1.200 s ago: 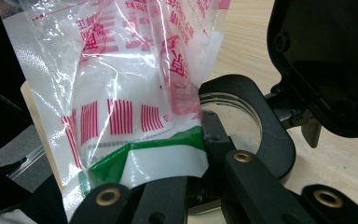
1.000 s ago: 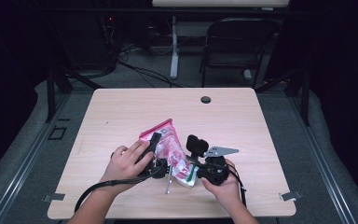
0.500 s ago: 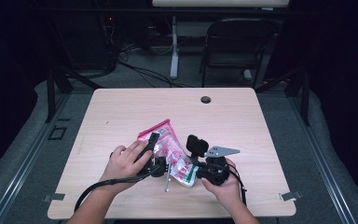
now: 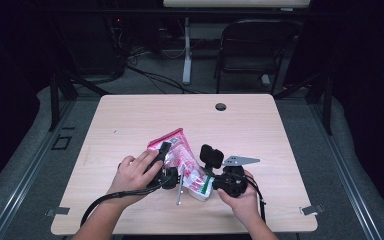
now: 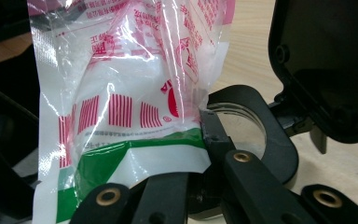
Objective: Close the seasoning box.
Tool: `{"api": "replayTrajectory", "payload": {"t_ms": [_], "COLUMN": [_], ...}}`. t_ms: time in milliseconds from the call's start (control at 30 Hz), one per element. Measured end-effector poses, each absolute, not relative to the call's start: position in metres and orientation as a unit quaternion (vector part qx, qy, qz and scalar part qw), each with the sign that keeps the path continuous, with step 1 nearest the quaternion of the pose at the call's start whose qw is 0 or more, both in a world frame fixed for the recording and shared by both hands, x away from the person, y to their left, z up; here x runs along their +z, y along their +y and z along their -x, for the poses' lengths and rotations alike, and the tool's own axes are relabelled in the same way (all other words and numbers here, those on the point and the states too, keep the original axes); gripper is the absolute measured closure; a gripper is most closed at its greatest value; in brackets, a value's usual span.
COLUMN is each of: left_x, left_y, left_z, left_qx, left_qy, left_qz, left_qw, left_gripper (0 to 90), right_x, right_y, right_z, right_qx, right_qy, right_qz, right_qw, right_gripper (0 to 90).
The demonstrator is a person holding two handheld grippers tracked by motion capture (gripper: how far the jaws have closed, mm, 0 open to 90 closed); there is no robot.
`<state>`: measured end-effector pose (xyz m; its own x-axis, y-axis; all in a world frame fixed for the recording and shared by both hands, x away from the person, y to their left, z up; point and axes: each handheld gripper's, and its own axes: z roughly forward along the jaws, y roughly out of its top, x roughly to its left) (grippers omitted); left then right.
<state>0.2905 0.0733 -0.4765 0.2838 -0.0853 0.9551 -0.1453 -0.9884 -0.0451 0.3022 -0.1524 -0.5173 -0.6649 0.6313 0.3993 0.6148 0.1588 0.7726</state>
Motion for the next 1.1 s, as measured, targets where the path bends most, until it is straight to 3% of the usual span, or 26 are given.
{"api": "replayTrajectory", "payload": {"t_ms": [467,1100], "left_x": [-0.475,-0.474], "left_y": [0.071,0.061], "left_z": [-0.291,-0.287], "left_qx": [0.591,0.605], "left_qy": [-0.076,-0.095], "left_qz": [-0.802,-0.791], "left_qw": [0.03,0.013], "left_gripper": [71.4,71.7], "right_x": [-0.523,-0.516], "right_y": [-0.161,-0.157], "right_z": [-0.311,-0.303], "right_qx": [0.512,0.486], "right_qy": [0.728,0.766], "right_qz": [-0.451,-0.42], "right_qw": [-0.063,0.029], "right_gripper": [90.0,89.6]}}
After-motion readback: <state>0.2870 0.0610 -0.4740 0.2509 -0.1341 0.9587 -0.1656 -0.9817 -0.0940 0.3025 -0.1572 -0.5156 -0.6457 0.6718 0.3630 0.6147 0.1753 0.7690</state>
